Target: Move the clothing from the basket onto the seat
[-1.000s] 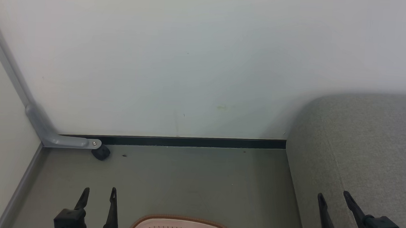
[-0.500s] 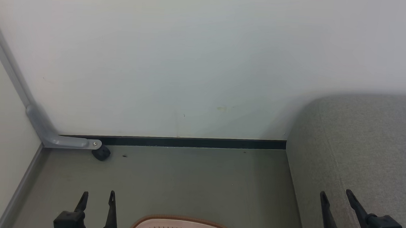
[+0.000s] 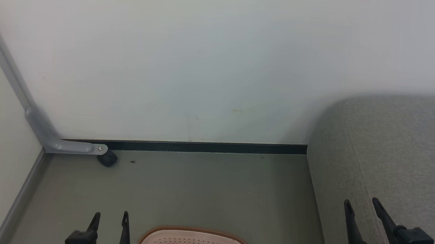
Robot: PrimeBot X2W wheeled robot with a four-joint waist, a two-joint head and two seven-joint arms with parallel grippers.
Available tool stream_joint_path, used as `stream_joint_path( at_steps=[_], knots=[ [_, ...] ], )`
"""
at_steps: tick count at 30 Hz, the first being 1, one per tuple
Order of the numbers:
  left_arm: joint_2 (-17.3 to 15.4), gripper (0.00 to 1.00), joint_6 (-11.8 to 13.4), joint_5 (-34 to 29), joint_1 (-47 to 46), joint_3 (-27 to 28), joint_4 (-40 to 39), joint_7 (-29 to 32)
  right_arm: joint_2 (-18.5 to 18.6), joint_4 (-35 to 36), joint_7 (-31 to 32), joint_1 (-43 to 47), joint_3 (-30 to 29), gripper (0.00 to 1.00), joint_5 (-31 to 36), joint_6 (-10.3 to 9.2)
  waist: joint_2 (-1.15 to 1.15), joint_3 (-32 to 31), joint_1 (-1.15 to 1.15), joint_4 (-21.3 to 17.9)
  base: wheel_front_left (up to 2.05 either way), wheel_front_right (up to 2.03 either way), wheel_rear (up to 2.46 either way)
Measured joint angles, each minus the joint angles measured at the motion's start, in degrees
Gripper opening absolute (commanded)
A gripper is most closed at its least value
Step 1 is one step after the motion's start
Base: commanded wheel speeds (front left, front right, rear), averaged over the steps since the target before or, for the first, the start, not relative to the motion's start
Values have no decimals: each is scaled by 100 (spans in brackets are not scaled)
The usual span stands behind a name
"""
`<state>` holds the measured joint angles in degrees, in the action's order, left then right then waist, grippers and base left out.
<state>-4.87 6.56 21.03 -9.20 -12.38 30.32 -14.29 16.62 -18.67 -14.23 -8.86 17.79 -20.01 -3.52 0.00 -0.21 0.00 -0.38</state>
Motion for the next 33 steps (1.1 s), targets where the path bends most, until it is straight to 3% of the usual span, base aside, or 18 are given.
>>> stream_joint_path(
  at_steps=[11, 33],
  knots=[
    [156, 100, -108, 16, -69, -358, 535, 14, -8, 502, -2, -284, -51, 100, 101, -1, 0, 409, 0, -102, 0, 0, 0],
    [241, 100, -156, 68, -1256, -695, 1607, 509, -288, 1523, -5, -1305, -155, 100, 215, -8, 1, 1854, 1, -595, 0, 0, 0]
  ],
)
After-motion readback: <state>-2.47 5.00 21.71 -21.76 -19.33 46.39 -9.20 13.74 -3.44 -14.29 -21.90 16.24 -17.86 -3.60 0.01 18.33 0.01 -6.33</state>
